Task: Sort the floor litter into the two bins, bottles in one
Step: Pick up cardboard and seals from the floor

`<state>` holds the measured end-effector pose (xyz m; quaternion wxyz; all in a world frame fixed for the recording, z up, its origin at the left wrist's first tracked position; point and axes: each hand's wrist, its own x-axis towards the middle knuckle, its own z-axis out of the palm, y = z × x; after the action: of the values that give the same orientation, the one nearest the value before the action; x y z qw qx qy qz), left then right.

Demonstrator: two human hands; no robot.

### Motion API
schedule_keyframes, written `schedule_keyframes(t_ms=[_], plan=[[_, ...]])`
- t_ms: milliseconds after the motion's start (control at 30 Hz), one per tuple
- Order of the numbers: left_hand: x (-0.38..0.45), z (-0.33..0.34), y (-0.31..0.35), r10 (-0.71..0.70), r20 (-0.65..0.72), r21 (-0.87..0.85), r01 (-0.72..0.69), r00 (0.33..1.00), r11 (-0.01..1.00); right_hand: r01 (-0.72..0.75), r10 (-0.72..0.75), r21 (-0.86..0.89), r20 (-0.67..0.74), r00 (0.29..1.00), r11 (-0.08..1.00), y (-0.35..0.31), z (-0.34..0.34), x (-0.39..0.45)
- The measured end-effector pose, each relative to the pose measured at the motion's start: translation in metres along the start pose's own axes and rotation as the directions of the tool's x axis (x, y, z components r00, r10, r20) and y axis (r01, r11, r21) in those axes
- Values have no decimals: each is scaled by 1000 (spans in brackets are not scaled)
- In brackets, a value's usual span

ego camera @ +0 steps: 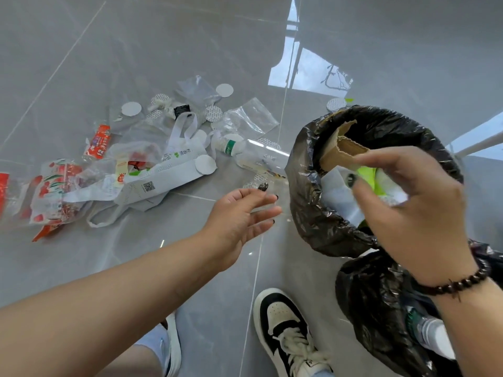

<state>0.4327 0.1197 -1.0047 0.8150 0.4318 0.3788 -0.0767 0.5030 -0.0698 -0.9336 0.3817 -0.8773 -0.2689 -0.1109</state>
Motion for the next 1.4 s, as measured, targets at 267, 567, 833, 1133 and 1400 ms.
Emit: schedule_keyframes(t_ms=[267, 567, 833, 1133, 1400], plan=[[7, -53, 16, 66, -219, -98, -89, 974, 991, -416, 338, 372, 257, 905, 830, -55, 149, 18], [13, -120, 24, 9, -343, -171, -72, 939, 983, -582, 570, -75, 331, 752, 810, 27, 289, 51], [4, -156, 22, -10, -374, -170, -58, 927, 984, -261, 535, -526, 478, 697, 810, 80, 314, 109], [0, -162, 26, -6, -358, -152, -52, 934, 987, -183, 495, -578, 446, 745, 796, 59, 324, 87], [0, -119, 35, 24, -327, -30, -36, 945, 999, -495, 455, 25, 353, 817, 869, -16, 267, 37]])
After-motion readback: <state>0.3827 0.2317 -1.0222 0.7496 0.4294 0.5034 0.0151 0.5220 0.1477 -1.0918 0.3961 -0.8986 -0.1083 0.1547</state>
